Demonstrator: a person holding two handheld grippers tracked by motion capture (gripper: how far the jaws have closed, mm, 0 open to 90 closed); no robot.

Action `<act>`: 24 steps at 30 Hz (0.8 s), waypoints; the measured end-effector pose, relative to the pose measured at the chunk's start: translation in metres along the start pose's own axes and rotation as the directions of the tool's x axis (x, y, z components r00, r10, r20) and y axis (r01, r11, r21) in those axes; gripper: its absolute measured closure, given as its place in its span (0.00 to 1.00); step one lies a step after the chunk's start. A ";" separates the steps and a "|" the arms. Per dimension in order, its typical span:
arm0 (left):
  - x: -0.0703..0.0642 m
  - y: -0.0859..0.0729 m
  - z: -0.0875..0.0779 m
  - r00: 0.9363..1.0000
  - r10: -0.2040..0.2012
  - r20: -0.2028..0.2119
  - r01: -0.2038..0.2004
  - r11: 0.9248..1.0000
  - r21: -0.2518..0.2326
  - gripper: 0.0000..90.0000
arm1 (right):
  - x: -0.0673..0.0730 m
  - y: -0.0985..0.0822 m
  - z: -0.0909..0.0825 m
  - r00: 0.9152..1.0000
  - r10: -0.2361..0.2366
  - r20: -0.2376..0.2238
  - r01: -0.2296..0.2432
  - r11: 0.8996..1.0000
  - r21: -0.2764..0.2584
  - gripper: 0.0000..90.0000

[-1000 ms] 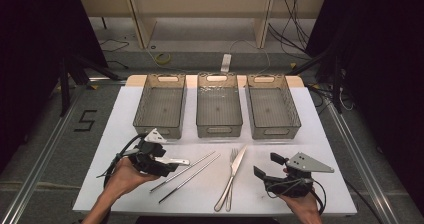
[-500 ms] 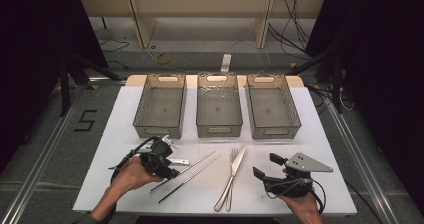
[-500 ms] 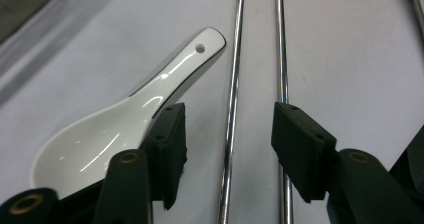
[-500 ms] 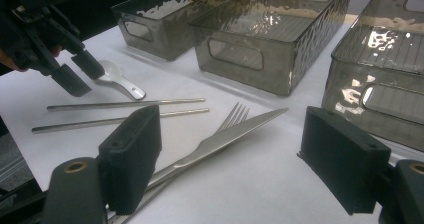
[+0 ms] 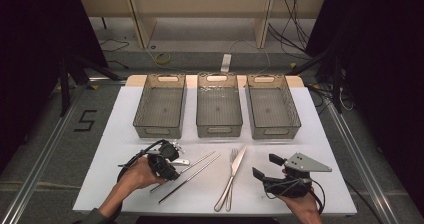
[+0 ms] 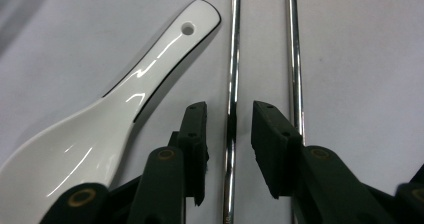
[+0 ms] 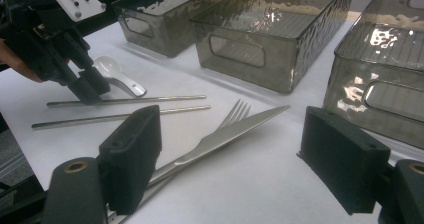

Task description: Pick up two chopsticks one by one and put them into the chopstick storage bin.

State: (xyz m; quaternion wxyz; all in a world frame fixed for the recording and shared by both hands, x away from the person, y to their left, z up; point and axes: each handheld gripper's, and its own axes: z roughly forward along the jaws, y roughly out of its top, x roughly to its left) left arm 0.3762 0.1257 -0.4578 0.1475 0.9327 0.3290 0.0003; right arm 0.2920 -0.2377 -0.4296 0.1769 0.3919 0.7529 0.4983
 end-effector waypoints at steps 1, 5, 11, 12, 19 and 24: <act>0.000 0.001 0.001 1.000 0.011 -0.002 -0.011 1.000 0.012 0.76 | 0.000 0.000 0.000 1.000 0.002 -0.002 -0.002 1.000 0.000 0.28; -0.001 0.003 0.005 1.000 0.018 -0.019 -0.017 0.999 0.033 0.81 | -0.003 0.000 -0.001 0.999 0.026 -0.021 -0.026 1.000 -0.013 0.28; -0.001 0.004 0.006 0.999 0.024 -0.022 -0.024 0.999 0.032 0.87 | -0.001 0.000 0.001 1.000 0.011 -0.019 -0.011 1.000 0.001 0.28; -0.001 0.004 0.006 0.999 0.025 -0.021 -0.024 0.999 0.031 0.88 | 0.000 0.000 0.001 1.000 0.011 -0.020 -0.011 1.000 0.006 0.28; -0.003 0.003 0.006 0.998 0.054 -0.035 -0.053 0.998 0.034 0.93 | 0.000 0.000 0.002 1.000 0.008 -0.025 -0.008 1.000 0.011 0.28; -0.004 0.002 0.005 0.997 0.058 -0.041 -0.057 0.998 0.022 0.94 | 0.001 0.000 0.002 1.000 0.003 -0.023 -0.003 1.000 0.011 0.28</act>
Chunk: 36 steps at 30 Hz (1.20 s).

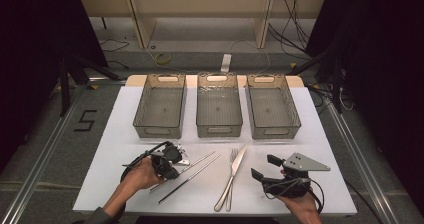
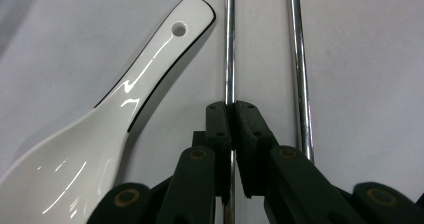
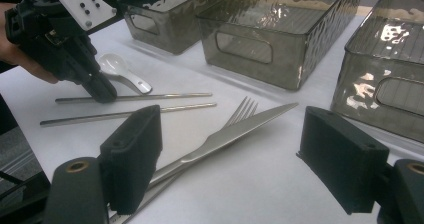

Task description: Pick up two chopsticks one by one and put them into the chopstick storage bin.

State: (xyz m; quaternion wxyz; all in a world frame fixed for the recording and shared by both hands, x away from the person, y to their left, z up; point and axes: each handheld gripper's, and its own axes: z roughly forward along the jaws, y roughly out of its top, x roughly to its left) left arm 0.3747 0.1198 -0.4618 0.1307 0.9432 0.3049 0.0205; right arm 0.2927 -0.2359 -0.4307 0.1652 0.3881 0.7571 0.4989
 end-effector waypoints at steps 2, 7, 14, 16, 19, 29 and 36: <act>0.001 0.000 -0.002 1.000 0.003 0.015 -0.003 1.000 -0.013 0.94 | 0.000 0.000 0.000 1.000 0.000 0.000 0.000 1.000 0.000 0.29; 0.001 -0.001 -0.018 1.000 -0.001 0.018 0.003 0.998 -0.066 0.94 | -0.001 0.000 -0.001 1.000 0.003 -0.001 -0.003 1.000 0.002 0.29; 0.003 -0.005 -0.040 0.999 -0.007 0.041 0.013 0.991 -0.137 0.94 | 0.000 0.000 0.000 1.000 0.004 -0.003 -0.004 1.000 0.002 0.29; 0.003 -0.005 -0.046 0.999 -0.012 0.044 0.019 0.987 -0.162 0.94 | 0.000 0.000 0.000 1.000 0.005 -0.003 -0.005 1.000 0.002 0.29; 0.005 -0.006 -0.055 0.999 -0.015 0.048 0.024 0.981 -0.195 0.94 | 0.000 0.000 -0.001 1.000 0.004 -0.001 -0.004 1.000 0.002 0.29; 0.019 -0.010 -0.090 0.997 -0.045 0.064 0.063 0.948 -0.312 0.94 | -0.002 -0.001 -0.001 1.000 0.008 0.007 -0.008 1.000 0.000 0.29; 0.049 -0.011 -0.105 0.989 -0.144 0.033 0.145 0.909 -0.390 0.94 | -0.003 -0.001 -0.001 1.000 0.006 0.007 -0.006 1.000 0.000 0.29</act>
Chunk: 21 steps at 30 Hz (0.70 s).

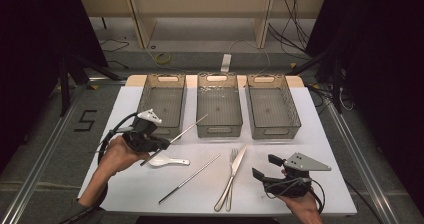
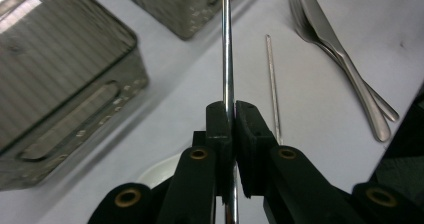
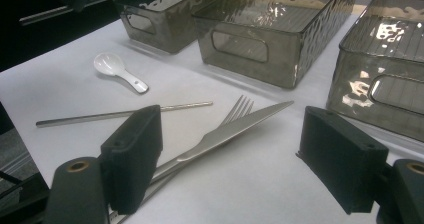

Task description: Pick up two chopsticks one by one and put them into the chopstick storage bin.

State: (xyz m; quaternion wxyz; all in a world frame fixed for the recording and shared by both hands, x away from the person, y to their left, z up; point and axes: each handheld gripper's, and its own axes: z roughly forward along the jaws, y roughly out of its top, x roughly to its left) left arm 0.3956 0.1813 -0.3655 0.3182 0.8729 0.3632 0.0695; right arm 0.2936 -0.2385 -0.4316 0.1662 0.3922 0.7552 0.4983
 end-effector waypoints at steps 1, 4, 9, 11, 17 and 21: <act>0.005 0.001 0.000 1.000 -0.012 -0.006 0.012 1.000 -0.007 0.94 | 0.000 0.000 0.000 1.000 0.004 0.001 -0.004 1.000 0.000 0.29; 0.019 0.006 -0.001 0.999 -0.042 -0.030 0.041 0.999 -0.026 0.94 | -0.001 0.000 0.000 1.000 0.008 0.003 -0.008 1.000 0.001 0.29; 0.041 0.013 0.004 0.992 -0.091 -0.085 0.088 0.995 -0.036 0.94 | -0.001 0.000 0.000 1.000 0.008 0.001 -0.008 1.000 0.001 0.29; 0.051 0.016 0.007 0.987 -0.124 -0.101 0.120 0.992 -0.047 0.94 | -0.001 0.000 0.000 1.000 0.008 0.000 -0.008 1.000 0.001 0.29; 0.078 0.025 0.014 0.969 -0.202 -0.144 0.194 0.979 -0.067 0.94 | -0.001 -0.001 0.000 1.000 0.006 0.000 -0.006 1.000 0.002 0.29; 0.092 0.027 0.019 0.957 -0.239 -0.164 0.232 0.971 -0.061 0.94 | -0.001 -0.001 0.001 1.000 0.009 -0.002 -0.009 1.000 0.002 0.29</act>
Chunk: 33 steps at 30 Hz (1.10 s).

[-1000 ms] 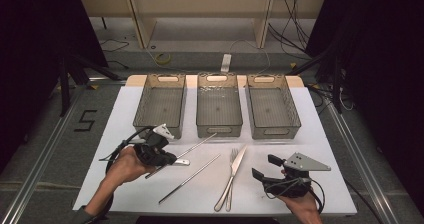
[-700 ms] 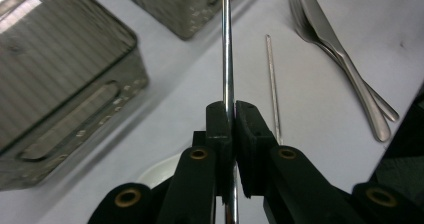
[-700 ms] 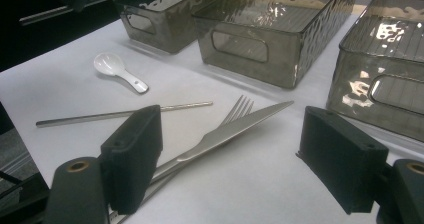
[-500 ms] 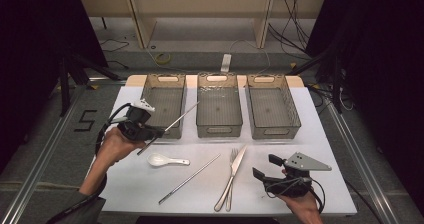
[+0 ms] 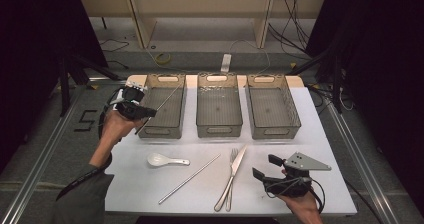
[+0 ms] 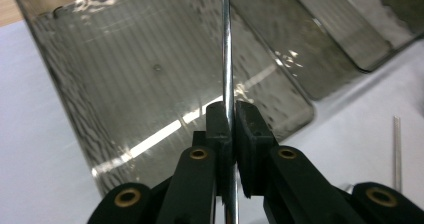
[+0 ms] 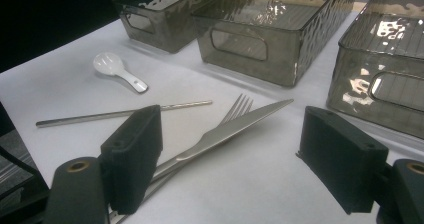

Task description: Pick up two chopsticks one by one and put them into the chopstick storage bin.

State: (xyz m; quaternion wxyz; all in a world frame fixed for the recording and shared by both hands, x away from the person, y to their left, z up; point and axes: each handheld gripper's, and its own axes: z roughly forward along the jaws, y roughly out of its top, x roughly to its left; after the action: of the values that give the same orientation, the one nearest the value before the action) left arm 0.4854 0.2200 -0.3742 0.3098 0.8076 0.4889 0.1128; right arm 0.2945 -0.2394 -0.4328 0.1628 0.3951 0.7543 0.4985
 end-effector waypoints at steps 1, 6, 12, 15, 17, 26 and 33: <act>0.002 0.001 0.002 1.000 -0.009 -0.004 0.009 1.000 0.000 0.94 | 0.000 0.000 0.000 1.000 0.000 -0.001 0.000 1.000 -0.001 0.29; 0.012 0.003 0.008 0.999 -0.040 -0.024 0.040 0.999 0.005 0.94 | 0.001 0.000 0.001 1.000 0.001 -0.005 0.000 1.000 0.004 0.29; 0.021 0.011 0.018 0.996 -0.073 -0.053 0.074 0.997 0.002 0.94 | 0.001 0.000 0.001 1.000 0.001 -0.006 -0.001 1.000 0.005 0.29; 0.023 0.014 0.022 0.995 -0.086 -0.056 0.087 0.996 0.002 0.94 | 0.001 0.000 0.001 1.000 0.000 -0.008 0.000 1.000 0.006 0.29; 0.023 0.017 0.025 0.995 -0.085 -0.059 0.085 0.996 -0.001 0.94 | 0.001 0.000 0.002 1.000 -0.004 -0.013 0.004 1.000 0.008 0.29; 0.025 0.021 0.037 0.992 -0.104 -0.075 0.104 0.995 -0.004 0.94 | 0.002 -0.001 0.002 1.000 -0.002 -0.019 0.002 1.000 0.013 0.29; 0.026 0.022 0.047 0.990 -0.106 -0.096 0.106 0.994 0.001 0.94 | 0.002 -0.001 0.002 1.000 0.000 -0.024 0.001 1.000 0.014 0.29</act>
State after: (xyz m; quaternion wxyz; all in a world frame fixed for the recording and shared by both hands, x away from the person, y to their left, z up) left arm 0.5370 0.2167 -0.4012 0.2890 0.7752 0.5457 0.1332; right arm 0.2943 -0.2364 -0.4343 0.1509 0.3900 0.7598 0.4978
